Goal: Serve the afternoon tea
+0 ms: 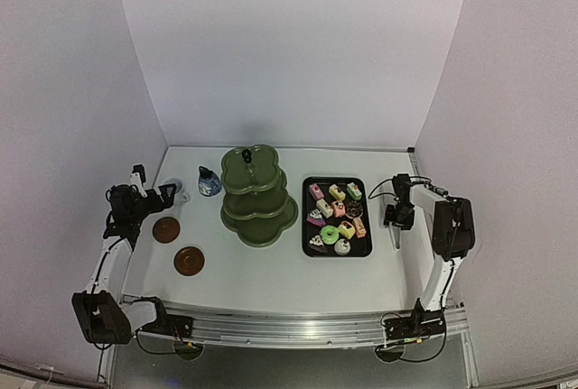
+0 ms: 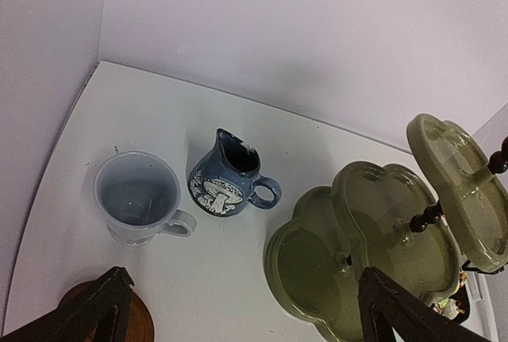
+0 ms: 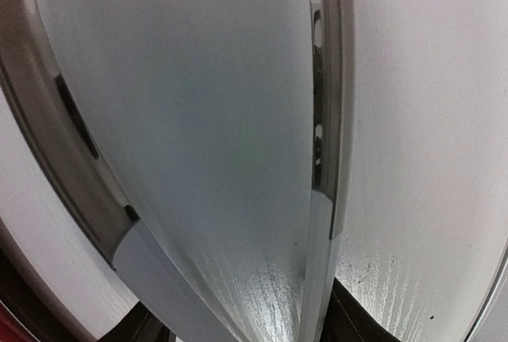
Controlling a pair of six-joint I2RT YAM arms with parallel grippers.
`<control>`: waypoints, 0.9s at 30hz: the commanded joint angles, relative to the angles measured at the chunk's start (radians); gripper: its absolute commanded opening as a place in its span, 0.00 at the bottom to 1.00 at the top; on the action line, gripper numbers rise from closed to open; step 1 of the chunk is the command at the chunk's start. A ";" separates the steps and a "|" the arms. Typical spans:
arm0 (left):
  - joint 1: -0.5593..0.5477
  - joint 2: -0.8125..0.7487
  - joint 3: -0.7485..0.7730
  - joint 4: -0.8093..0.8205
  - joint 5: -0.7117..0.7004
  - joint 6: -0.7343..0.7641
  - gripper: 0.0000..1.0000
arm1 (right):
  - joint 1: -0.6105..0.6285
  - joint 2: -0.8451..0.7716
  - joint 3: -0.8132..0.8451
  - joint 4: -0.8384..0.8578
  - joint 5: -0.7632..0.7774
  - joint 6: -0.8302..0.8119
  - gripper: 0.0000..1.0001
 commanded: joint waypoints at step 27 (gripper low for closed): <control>0.000 0.005 0.021 0.130 0.035 0.013 1.00 | -0.014 -0.045 0.561 -0.621 -0.126 0.006 0.42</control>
